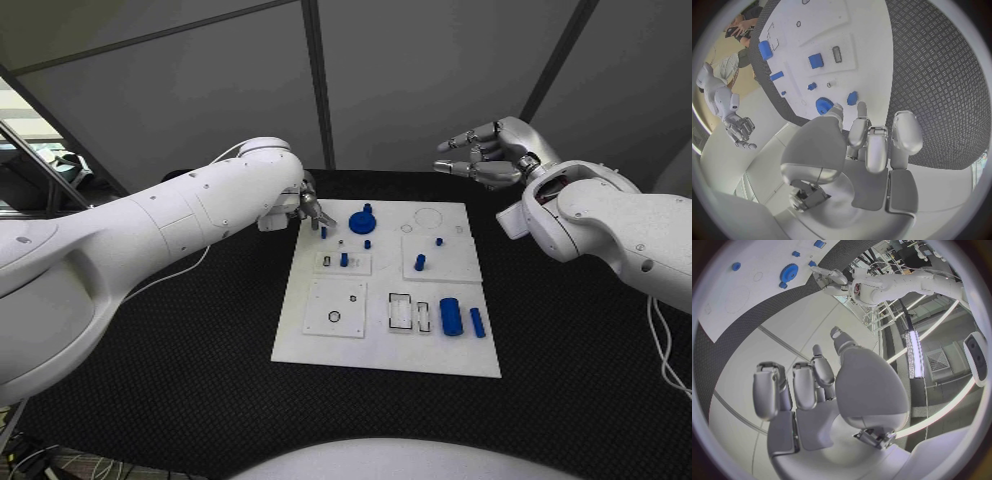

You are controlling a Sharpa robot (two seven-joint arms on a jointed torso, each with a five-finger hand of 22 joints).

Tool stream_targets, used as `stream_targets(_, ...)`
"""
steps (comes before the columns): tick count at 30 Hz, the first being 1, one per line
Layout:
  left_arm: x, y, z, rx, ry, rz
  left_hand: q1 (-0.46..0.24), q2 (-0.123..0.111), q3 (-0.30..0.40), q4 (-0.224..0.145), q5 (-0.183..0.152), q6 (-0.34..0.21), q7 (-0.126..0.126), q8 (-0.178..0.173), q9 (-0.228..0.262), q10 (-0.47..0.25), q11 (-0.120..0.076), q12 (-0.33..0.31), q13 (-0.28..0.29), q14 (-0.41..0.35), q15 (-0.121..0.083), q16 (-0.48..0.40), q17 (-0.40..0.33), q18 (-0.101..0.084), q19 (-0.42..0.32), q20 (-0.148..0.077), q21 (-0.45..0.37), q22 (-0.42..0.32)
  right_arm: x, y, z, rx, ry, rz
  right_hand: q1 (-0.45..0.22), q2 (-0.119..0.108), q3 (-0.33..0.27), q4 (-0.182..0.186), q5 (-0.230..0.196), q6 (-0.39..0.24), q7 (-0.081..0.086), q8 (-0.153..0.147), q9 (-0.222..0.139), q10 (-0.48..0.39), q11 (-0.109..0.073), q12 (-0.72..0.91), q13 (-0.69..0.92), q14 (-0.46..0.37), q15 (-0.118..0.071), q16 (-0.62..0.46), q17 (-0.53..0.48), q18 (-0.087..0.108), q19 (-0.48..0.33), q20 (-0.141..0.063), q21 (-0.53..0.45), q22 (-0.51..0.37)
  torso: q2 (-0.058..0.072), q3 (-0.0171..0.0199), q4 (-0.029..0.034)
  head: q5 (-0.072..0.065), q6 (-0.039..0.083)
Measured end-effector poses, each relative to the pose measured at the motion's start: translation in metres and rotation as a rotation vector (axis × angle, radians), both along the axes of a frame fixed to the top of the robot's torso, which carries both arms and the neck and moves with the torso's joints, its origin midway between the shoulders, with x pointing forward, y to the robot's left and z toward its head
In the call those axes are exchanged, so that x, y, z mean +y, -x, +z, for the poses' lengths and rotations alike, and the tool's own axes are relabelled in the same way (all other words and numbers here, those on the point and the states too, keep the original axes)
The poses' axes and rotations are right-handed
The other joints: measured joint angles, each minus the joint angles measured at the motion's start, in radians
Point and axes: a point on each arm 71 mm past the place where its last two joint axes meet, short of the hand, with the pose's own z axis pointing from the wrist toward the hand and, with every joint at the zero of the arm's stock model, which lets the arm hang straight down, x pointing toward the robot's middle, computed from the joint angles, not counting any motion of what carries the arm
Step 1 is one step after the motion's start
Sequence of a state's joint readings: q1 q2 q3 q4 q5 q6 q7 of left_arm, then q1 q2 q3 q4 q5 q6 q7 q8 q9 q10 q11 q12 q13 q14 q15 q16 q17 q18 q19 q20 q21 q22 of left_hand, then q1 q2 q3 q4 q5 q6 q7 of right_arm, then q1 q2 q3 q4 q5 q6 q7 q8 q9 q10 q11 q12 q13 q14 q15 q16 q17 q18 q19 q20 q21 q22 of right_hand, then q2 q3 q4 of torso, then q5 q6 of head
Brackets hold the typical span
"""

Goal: Assemble the parts on the task board

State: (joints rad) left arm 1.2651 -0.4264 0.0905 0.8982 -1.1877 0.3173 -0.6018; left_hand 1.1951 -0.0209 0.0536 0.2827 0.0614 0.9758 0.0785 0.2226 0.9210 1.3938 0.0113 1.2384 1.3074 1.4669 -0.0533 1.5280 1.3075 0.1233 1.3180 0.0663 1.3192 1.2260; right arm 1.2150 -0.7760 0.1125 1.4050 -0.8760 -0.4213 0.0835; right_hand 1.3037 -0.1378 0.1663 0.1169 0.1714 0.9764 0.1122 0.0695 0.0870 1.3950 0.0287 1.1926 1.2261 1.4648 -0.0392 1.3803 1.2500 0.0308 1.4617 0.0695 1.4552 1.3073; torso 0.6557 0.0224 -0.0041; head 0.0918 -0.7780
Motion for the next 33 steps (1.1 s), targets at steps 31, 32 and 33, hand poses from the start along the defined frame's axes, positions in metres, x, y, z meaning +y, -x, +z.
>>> stream_targets(31, -0.0051, 0.001, -0.0044, 0.021, 0.001, -0.029, 0.108, 0.118, 0.043, -0.087, 0.0, -0.013, -0.013, 0.046, 0.024, -0.009, -0.005, 0.0, 0.003, 0.0, 0.0, 0.0, 0.0, 0.0, 0.0, 0.0, -0.004, 0.009, 0.0032, -0.0009, -0.0005, 0.001, -0.001, 0.005, -0.005, 0.005, 0.0, 0.0, 0.0, 0.0, 0.0, 0.0, 0.0, 0.0, 0.0, 0.0, 0.0, 0.0, 0.0, 0.0, 0.0, 0.0, 0.0, 0.0, 0.0, 0.0, -0.001, 0.0007, 0.0004, 0.0, -0.002)
stream_targets(32, -0.0053, 0.0009, -0.0043, 0.019, 0.003, -0.03, 0.116, 0.126, 0.049, -0.097, 0.0, -0.013, -0.012, 0.046, 0.025, -0.01, -0.004, 0.0, 0.003, 0.0, 0.0, 0.0, 0.0, 0.0, 0.0, 0.0, -0.004, 0.01, 0.0032, -0.0009, -0.0005, 0.001, -0.001, 0.005, -0.005, 0.005, 0.0, 0.0, 0.0, 0.0, 0.0, 0.0, 0.0, 0.0, 0.0, 0.0, 0.0, 0.0, 0.0, 0.0, 0.0, 0.0, 0.0, 0.0, 0.0, 0.0, -0.001, 0.0007, 0.0005, 0.0, -0.003)
stream_targets(33, -0.0055, 0.0008, -0.0042, 0.017, 0.005, -0.03, 0.134, 0.128, 0.058, -0.114, 0.004, -0.021, -0.012, 0.046, 0.025, -0.011, -0.003, 0.0, 0.003, 0.0, 0.0, 0.0, 0.0, 0.0, 0.0, 0.0, -0.004, 0.011, 0.0032, -0.0009, -0.0005, 0.001, -0.001, 0.005, -0.005, 0.005, 0.0, 0.0, 0.0, 0.0, 0.0, 0.0, 0.0, 0.0, 0.0, 0.0, 0.0, 0.0, 0.0, 0.0, 0.0, 0.0, 0.0, 0.0, 0.0, 0.0, -0.001, 0.0008, 0.0005, 0.0, -0.003)
